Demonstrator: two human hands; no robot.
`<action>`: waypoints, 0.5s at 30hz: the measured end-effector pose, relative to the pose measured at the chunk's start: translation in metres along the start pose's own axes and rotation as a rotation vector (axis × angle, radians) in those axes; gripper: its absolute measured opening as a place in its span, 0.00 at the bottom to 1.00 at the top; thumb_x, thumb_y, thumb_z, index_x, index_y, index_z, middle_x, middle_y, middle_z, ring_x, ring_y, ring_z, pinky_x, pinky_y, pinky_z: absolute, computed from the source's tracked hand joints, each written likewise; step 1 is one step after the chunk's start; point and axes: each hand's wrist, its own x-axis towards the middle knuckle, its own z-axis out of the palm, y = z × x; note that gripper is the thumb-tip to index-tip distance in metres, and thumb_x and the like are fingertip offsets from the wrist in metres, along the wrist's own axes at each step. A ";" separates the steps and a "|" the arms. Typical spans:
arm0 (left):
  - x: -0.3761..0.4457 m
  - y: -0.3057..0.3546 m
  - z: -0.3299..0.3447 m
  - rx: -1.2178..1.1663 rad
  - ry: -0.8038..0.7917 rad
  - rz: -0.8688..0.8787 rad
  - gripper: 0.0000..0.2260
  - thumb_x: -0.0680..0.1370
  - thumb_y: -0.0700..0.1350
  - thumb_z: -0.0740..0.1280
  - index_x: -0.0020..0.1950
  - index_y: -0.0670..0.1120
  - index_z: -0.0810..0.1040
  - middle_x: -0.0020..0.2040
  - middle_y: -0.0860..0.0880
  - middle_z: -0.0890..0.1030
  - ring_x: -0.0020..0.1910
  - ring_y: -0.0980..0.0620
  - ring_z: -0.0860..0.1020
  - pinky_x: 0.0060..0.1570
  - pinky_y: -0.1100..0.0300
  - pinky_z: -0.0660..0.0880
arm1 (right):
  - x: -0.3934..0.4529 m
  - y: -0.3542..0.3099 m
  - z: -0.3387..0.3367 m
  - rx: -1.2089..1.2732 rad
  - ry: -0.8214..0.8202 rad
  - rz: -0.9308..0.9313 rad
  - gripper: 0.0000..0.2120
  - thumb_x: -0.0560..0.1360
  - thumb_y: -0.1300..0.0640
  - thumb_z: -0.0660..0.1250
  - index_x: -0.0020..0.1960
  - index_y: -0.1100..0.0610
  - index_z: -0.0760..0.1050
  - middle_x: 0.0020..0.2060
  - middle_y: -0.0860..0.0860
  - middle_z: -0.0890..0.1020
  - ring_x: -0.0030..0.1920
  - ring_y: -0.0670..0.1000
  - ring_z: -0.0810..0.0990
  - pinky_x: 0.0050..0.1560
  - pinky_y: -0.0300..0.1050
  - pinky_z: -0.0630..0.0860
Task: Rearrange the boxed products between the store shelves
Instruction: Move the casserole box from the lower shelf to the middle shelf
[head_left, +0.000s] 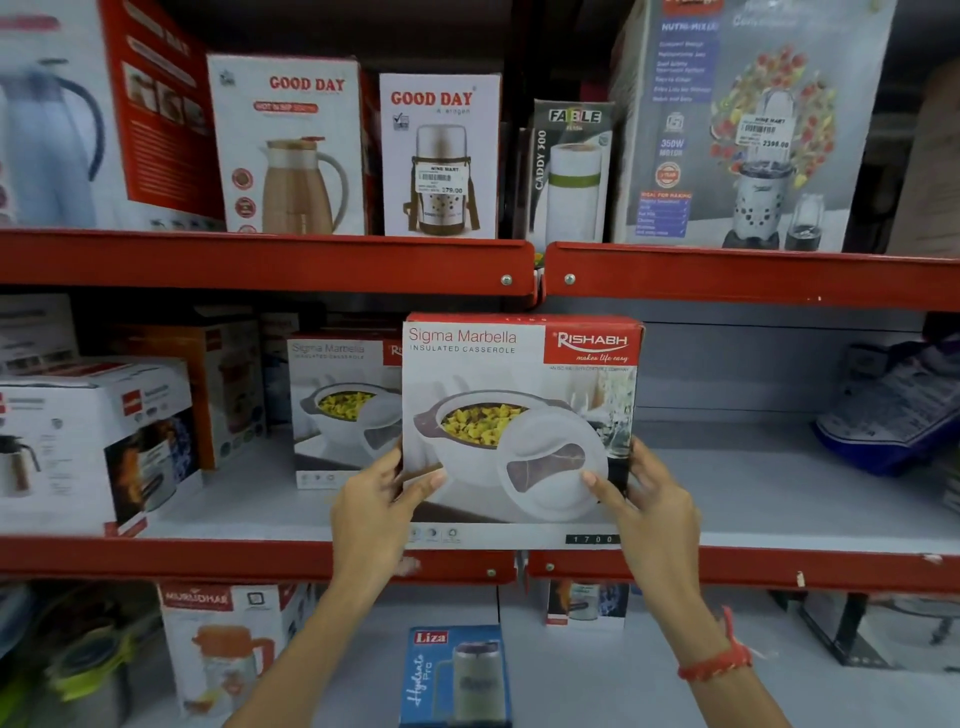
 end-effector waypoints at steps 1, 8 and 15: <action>-0.004 0.003 -0.009 -0.013 -0.002 -0.005 0.17 0.69 0.46 0.74 0.58 0.55 0.79 0.41 0.66 0.84 0.49 0.63 0.82 0.50 0.66 0.79 | -0.006 -0.004 0.001 0.005 0.002 -0.003 0.31 0.69 0.53 0.73 0.70 0.52 0.69 0.61 0.51 0.81 0.62 0.50 0.78 0.59 0.49 0.76; -0.030 0.021 -0.064 -0.087 -0.026 0.001 0.22 0.68 0.43 0.74 0.61 0.50 0.79 0.51 0.52 0.86 0.49 0.64 0.82 0.45 0.75 0.76 | -0.048 -0.038 0.002 0.016 0.026 -0.059 0.31 0.66 0.51 0.75 0.68 0.48 0.72 0.60 0.45 0.81 0.57 0.44 0.81 0.55 0.39 0.78; -0.050 0.029 -0.100 -0.104 0.004 0.000 0.24 0.67 0.41 0.75 0.60 0.55 0.76 0.37 0.68 0.83 0.45 0.71 0.80 0.39 0.79 0.74 | -0.080 -0.065 0.005 0.116 0.039 -0.009 0.31 0.63 0.52 0.77 0.65 0.46 0.74 0.50 0.32 0.81 0.50 0.32 0.80 0.54 0.34 0.79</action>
